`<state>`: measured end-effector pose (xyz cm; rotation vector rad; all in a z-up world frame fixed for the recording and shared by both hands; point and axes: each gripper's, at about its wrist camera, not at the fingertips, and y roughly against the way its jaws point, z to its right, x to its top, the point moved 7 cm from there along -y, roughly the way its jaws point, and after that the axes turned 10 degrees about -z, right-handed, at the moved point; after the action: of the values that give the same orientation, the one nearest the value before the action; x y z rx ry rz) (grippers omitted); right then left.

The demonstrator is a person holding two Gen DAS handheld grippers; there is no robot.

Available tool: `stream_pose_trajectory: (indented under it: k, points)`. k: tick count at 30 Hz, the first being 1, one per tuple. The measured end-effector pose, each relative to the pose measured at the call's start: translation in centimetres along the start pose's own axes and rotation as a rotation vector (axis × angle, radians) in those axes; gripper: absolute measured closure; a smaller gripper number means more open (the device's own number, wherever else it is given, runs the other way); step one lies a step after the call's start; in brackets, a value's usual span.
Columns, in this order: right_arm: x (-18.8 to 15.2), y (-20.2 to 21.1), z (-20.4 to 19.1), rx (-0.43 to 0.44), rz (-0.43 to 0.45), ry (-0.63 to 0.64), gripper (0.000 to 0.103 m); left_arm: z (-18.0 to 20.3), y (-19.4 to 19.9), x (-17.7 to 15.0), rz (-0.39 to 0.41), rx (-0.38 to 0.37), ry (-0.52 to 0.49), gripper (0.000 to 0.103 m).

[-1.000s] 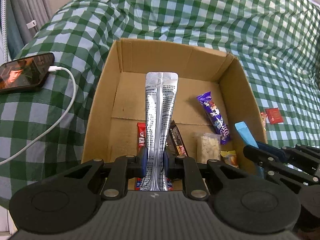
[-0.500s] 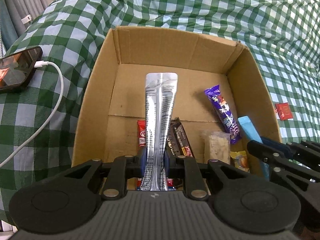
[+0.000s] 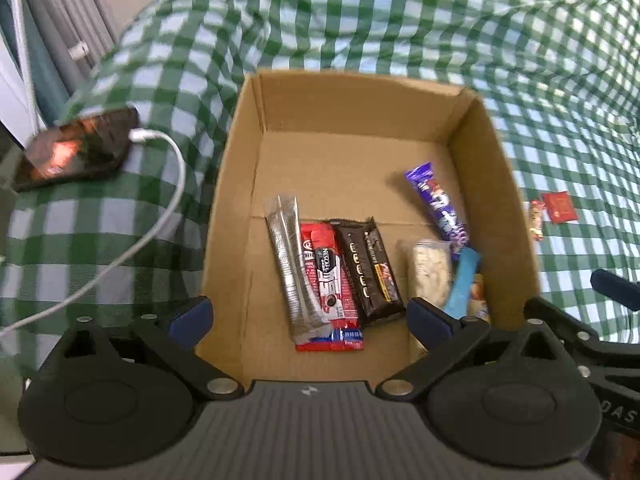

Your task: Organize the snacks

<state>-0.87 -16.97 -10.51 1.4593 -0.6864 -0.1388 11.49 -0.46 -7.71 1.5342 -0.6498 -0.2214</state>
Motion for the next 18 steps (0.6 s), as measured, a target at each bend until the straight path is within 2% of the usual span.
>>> stream_pose_trajectory:
  k: [6,12,15,18]
  points:
    - [-1.6,4.5,2.5,-0.018,0.042,-0.070,0.012,1.6,9.0,-0.7,0.084,-0.073,-0.042,0.000]
    - [-3.4,8.6,4.4,-0.037,0.112,-0.122,0.012,4.0,17.4,-0.5,0.150,-0.039,-0.162,0.000]
    - [-4.5,10.2,5.5,-0.048,0.134,-0.143,0.012,4.9,20.9,-0.7,0.159,-0.044,-0.175,0.000]
    - [-5.5,11.7,6.5,-0.065,0.151,-0.164,0.012,5.7,25.1,-1.1,0.210,-0.051,-0.172,0.000]
